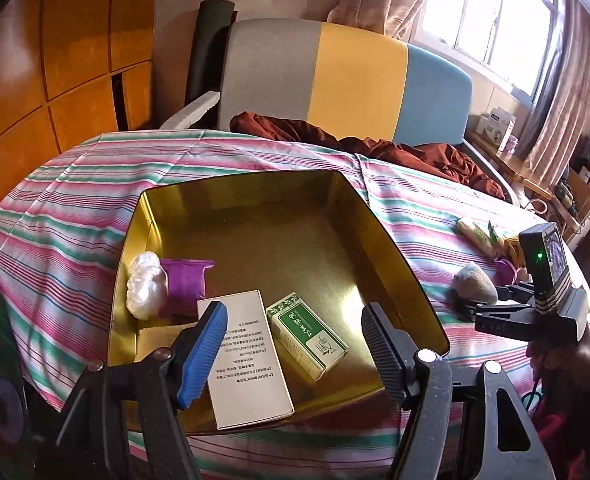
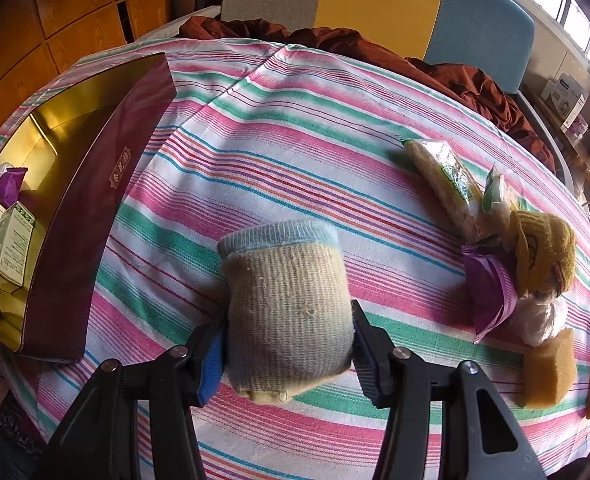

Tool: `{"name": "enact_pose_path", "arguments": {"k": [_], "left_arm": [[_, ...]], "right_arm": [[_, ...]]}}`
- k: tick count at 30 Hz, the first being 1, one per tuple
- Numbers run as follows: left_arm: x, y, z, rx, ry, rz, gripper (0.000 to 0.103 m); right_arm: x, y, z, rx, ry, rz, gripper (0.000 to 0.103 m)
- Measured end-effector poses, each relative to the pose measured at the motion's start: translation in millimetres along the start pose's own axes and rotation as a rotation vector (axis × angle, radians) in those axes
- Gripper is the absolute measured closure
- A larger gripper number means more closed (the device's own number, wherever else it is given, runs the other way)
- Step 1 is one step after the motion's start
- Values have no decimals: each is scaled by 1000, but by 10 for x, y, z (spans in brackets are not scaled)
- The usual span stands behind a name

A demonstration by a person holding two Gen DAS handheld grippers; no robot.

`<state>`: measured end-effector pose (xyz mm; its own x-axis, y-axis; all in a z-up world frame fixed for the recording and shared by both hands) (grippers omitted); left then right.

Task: Organize objects
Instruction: 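Carry the knit sock into the tray and open the right tool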

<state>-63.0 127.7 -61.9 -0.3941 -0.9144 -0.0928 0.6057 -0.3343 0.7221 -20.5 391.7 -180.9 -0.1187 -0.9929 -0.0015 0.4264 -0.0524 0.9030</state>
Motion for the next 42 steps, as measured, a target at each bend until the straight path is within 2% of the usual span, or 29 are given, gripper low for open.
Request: {"name": "enact_pose_path", "arguments": {"k": [7, 12, 19, 23, 27, 34, 42], "left_arm": [[91, -19, -48, 10, 20, -1, 30], [267, 49, -24, -12, 58, 15, 29], [659, 95, -30, -27, 137, 54, 25], [828, 121, -62, -31, 171, 70, 25], [939, 126, -100, -26, 186, 77, 23], [1023, 80, -144, -14, 208, 83, 22], [957, 70, -120, -14, 186, 92, 21]], "right_arm": [[87, 58, -80, 3, -29, 14, 49], [263, 210, -8, -27, -70, 78, 49], [1026, 678, 333, -140, 38, 184, 49], [1542, 650, 399, -128, 130, 227, 49], [1806, 438, 403, -75, 166, 229, 49], [1819, 230, 292, -19, 192, 177, 47], [1717, 381, 287, -62, 174, 188, 45]]}}
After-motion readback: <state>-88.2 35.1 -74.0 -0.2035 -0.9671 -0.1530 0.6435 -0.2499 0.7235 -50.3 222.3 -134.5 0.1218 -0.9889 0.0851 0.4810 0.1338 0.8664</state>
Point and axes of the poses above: each gripper's, at about its wrist camera, not at the fingertips, and y roughly against the way its jaws point, x to its left, z to its top, the point moved 9 cm from there along -y, roughly the way its jaws point, and after that the axes turned 3 degrees about z, right-handed, at the moved point
